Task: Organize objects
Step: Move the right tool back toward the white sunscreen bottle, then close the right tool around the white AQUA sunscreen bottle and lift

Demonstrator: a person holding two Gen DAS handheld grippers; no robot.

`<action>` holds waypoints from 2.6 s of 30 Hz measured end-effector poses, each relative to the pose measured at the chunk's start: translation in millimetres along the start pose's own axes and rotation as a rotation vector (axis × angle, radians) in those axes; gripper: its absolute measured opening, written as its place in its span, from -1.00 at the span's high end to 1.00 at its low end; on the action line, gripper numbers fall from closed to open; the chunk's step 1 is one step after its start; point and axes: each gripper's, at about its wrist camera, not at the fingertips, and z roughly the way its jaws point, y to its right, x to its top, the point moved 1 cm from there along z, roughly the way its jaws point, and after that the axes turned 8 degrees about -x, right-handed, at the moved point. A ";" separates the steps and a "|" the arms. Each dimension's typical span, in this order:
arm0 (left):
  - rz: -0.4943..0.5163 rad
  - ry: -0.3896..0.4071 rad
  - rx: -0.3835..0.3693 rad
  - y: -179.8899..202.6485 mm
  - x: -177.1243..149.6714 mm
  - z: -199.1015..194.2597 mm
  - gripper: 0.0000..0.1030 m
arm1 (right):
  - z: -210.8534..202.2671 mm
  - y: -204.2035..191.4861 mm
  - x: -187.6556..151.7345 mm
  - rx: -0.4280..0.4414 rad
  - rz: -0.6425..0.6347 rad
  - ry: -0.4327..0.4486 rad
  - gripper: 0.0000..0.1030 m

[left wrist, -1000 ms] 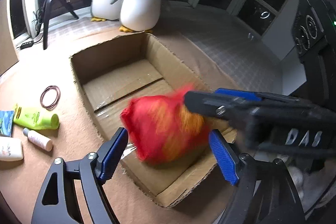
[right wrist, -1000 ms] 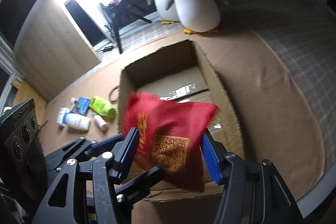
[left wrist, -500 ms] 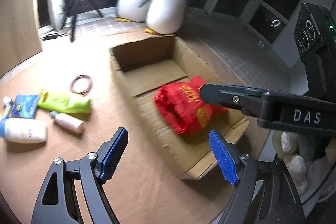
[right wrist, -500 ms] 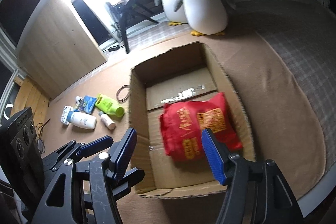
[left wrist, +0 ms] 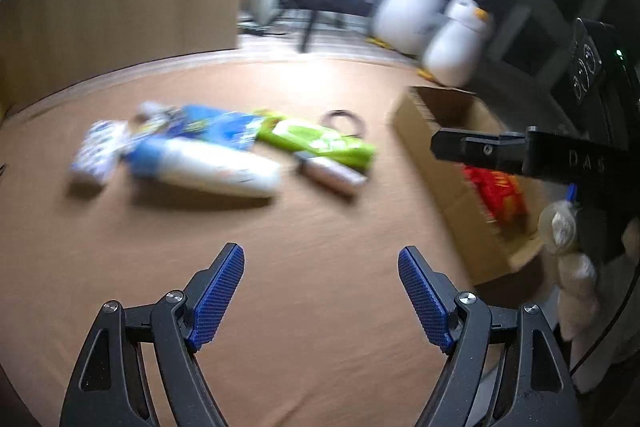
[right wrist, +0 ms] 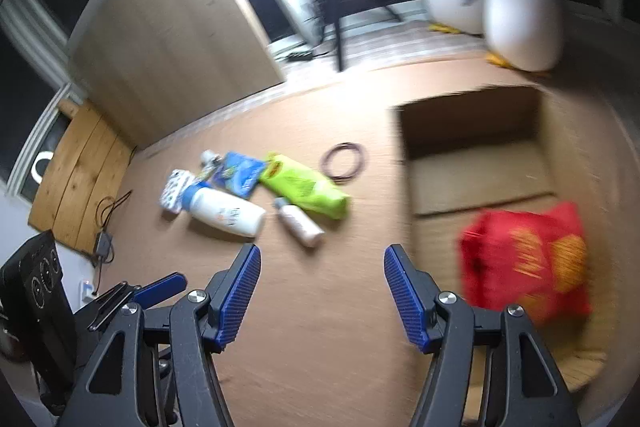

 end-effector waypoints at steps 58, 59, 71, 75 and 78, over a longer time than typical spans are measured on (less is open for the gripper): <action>-0.250 0.028 0.130 -151.6 -61.5 -58.1 -0.60 | 160.5 -159.7 2.8 0.159 -0.199 -0.324 0.17; -0.247 0.029 0.129 -151.3 -61.7 -58.2 -0.60 | 158.9 -160.9 -2.0 0.161 -0.204 -0.328 0.17; -0.230 -0.010 0.026 -150.6 -43.0 -25.2 -0.59 | 145.5 -156.7 -11.8 0.140 -0.161 -0.278 0.12; -0.235 -0.034 -0.031 -151.1 -28.1 -0.1 -0.59 | 142.6 -151.9 -3.8 0.133 -0.140 -0.266 -0.09; -0.208 -0.052 -0.038 -149.3 -17.1 18.0 -0.59 | 145.0 -153.0 -2.3 0.140 -0.137 -0.279 -0.10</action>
